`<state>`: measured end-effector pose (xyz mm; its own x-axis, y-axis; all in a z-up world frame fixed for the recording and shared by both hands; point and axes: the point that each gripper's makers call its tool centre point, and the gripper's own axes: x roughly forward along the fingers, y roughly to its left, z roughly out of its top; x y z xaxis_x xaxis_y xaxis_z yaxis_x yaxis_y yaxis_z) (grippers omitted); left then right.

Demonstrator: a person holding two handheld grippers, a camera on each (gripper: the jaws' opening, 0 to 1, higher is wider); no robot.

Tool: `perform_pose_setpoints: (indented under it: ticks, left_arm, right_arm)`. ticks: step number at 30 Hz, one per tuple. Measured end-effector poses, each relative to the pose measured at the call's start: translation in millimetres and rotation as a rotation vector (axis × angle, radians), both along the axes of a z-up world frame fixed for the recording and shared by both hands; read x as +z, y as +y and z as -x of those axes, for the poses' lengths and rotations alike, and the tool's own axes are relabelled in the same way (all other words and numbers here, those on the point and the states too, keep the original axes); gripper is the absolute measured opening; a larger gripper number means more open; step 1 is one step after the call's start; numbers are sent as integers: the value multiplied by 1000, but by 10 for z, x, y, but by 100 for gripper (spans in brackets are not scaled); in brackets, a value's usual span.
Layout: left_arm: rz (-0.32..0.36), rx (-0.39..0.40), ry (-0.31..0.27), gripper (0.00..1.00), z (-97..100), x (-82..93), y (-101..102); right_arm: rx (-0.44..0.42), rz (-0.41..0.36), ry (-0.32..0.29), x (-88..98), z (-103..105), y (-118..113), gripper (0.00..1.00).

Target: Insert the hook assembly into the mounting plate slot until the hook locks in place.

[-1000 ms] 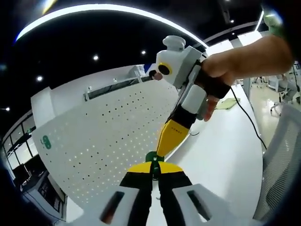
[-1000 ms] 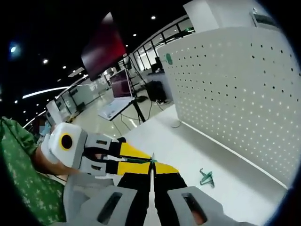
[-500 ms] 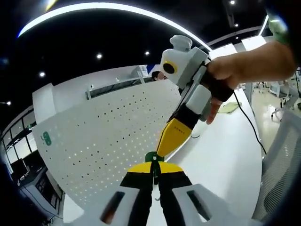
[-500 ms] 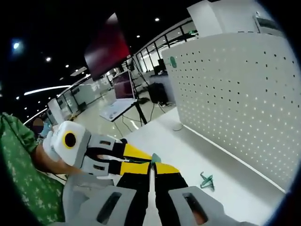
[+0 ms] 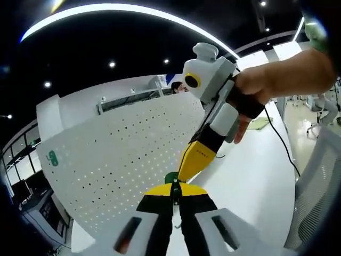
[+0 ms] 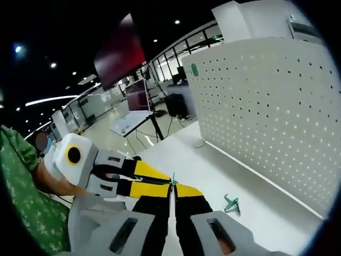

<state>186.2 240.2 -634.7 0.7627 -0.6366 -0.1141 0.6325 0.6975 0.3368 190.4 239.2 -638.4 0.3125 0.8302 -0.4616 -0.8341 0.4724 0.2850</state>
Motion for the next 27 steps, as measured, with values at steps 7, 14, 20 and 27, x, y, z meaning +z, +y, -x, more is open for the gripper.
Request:
perform_pose_setpoints:
  ticks: [7,14,20,27]
  left_arm:
    - [2,3,0,2,13,9,7]
    - [2,4,1,2,17,12,9]
    - [6,8,4,2,3,13,15]
    - [23,18,15,2,-33,9,42]
  right_arm:
    - [-1,-6,-11,-1,-4,-1,1]
    - [-4,-9,-13,14,-14,2,2]
    - [-5,-17,-21,47,-9,-8,5]
    - [-33,-33,-36,90,-64,-85,6]
